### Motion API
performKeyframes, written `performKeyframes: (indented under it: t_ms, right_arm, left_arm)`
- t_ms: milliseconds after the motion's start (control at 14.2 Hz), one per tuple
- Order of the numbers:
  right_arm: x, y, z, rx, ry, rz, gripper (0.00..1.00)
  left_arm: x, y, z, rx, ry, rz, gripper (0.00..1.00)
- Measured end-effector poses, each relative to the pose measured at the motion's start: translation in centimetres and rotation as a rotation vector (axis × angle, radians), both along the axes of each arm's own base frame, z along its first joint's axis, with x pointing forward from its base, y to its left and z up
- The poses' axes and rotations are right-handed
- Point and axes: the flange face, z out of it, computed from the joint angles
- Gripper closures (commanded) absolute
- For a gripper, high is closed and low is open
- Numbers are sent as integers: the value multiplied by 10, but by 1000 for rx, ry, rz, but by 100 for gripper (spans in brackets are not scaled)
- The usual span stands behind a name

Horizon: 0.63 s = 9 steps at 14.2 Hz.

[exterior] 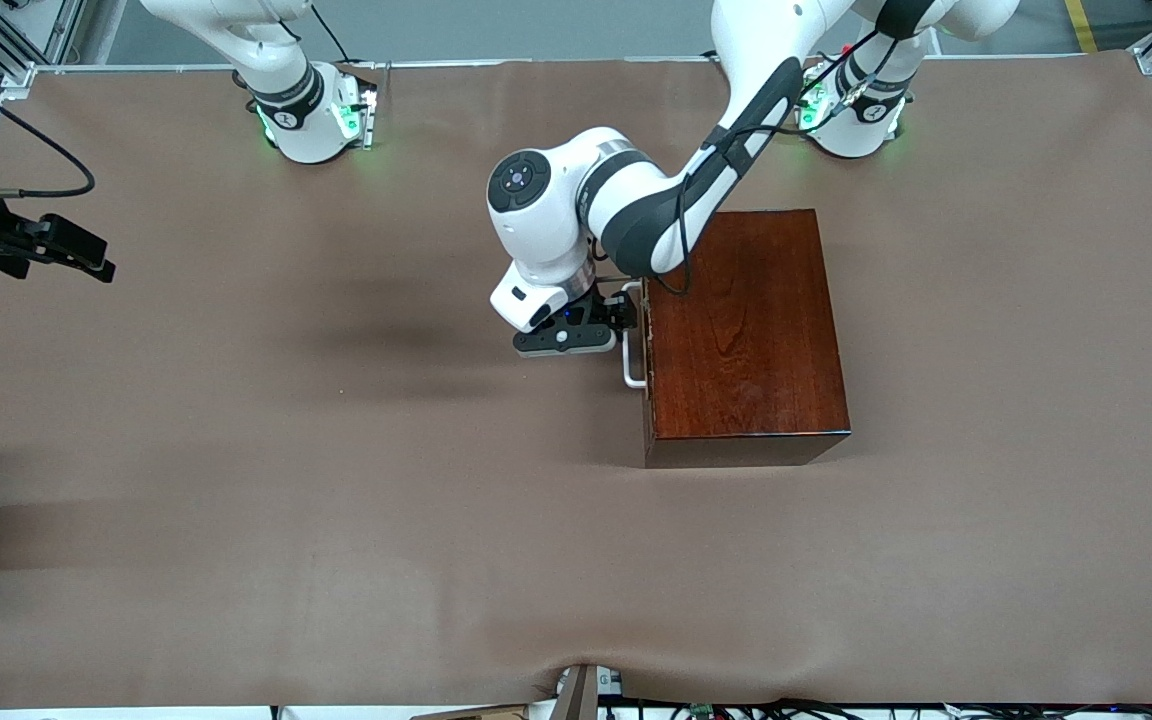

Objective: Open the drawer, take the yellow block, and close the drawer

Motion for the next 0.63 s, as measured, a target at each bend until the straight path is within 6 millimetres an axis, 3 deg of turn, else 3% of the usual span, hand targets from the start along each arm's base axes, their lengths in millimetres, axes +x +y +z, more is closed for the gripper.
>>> performKeyframes:
  t_ms: [634]
  right_arm:
    - [0, 0, 0, 0, 2, 0, 0]
  left_arm:
    - [5, 8, -19, -8, 70, 36, 0]
